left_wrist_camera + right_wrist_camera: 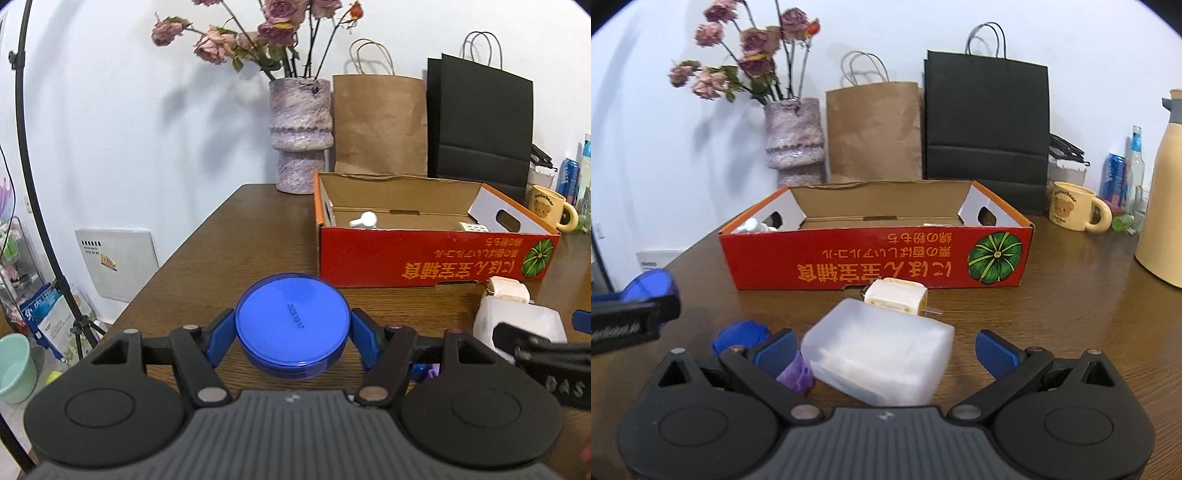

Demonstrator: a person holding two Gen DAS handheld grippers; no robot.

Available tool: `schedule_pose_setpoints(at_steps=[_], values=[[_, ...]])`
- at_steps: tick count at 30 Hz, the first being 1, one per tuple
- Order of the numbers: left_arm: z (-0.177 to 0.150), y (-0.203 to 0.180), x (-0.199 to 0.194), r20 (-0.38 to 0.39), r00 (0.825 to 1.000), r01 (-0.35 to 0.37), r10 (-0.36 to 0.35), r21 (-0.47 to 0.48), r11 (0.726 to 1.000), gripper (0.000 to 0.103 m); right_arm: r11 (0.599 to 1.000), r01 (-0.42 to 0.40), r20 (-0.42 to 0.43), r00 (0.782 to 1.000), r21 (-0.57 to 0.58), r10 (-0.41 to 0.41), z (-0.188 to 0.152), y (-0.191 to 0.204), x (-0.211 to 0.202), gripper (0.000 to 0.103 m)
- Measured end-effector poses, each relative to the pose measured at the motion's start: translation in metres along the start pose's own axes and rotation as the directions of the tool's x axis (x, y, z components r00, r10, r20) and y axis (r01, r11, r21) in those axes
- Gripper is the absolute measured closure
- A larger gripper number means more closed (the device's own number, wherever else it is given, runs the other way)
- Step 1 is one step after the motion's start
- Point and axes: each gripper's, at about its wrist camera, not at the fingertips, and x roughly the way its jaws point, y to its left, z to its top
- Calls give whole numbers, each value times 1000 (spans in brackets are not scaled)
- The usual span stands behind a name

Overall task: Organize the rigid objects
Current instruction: 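Hold the blue lid with the left tool while the right tool grasps the translucent plastic box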

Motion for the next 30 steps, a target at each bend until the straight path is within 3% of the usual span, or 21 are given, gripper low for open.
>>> schedule_pose_setpoints(at_steps=[5, 17, 30], values=[[-1, 9, 5, -23, 1000, 12, -13, -26, 1000, 35, 997, 77, -10, 997, 17, -77, 6, 11, 16, 0], [-3, 12, 1, -21, 1000, 3, -4, -44, 999, 35, 987, 161, -28, 987, 10, -161, 8, 25, 29, 0], [-4, 13, 1, -26, 1000, 4, -5, -46, 999, 35, 988, 126, -117, 986, 86, -116, -1, -7, 32, 0]])
